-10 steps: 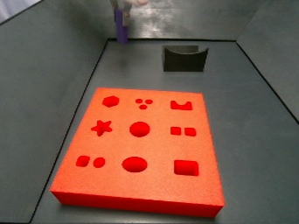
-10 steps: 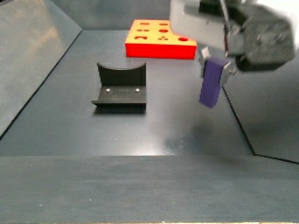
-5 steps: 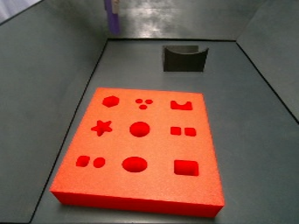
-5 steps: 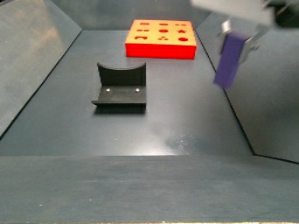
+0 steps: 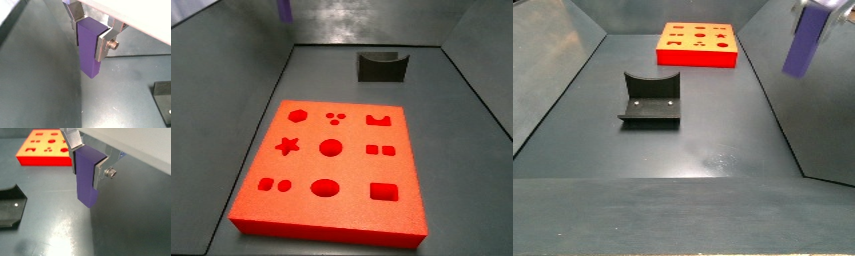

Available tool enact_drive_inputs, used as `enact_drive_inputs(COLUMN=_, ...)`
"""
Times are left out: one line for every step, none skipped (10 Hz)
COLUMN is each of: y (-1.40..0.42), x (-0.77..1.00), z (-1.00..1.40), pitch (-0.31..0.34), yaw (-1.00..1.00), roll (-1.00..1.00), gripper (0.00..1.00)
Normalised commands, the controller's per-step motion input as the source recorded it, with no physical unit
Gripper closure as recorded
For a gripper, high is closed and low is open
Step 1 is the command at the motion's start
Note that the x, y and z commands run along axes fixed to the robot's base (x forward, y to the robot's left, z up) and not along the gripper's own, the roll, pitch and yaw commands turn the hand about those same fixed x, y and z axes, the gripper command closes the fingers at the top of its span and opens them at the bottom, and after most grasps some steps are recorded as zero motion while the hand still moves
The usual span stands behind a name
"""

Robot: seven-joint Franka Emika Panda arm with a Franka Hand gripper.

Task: Pick up the rectangle object. Move up. Move to above the board. Insert the rectangle object.
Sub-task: Move to above the board.

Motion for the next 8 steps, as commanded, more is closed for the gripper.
enact_drive_inputs(y=0.00, x=-0.09, z=0.55, pitch=0.031, yaw=0.01, roll=0.06, gripper=1.00)
enact_drive_inputs(y=0.01, x=-0.06, z=0.39, pitch=0.045, yaw=0.01, roll=0.06, gripper=1.00)
enact_drive_inputs(y=0.01, x=-0.03, z=0.23, pitch=0.062, yaw=0.01, roll=0.07, gripper=1.00)
enact_drive_inputs(y=-1.00, x=0.48, z=0.25, pitch=0.106, yaw=1.00, roll=0.03, gripper=1.00)
enact_drive_inputs(y=-1.00, x=0.48, z=0.24, pitch=0.109, yaw=1.00, roll=0.04, gripper=1.00)
enact_drive_inputs(y=-1.00, x=0.49, z=0.24, pitch=0.133, yaw=1.00, roll=0.03, gripper=1.00)
enact_drive_inputs(y=-1.00, x=0.50, z=0.24, pitch=0.140, yaw=1.00, roll=0.01, gripper=1.00)
enact_drive_inputs(y=-1.00, x=0.51, z=0.24, pitch=0.169, yaw=1.00, roll=0.02, gripper=1.00)
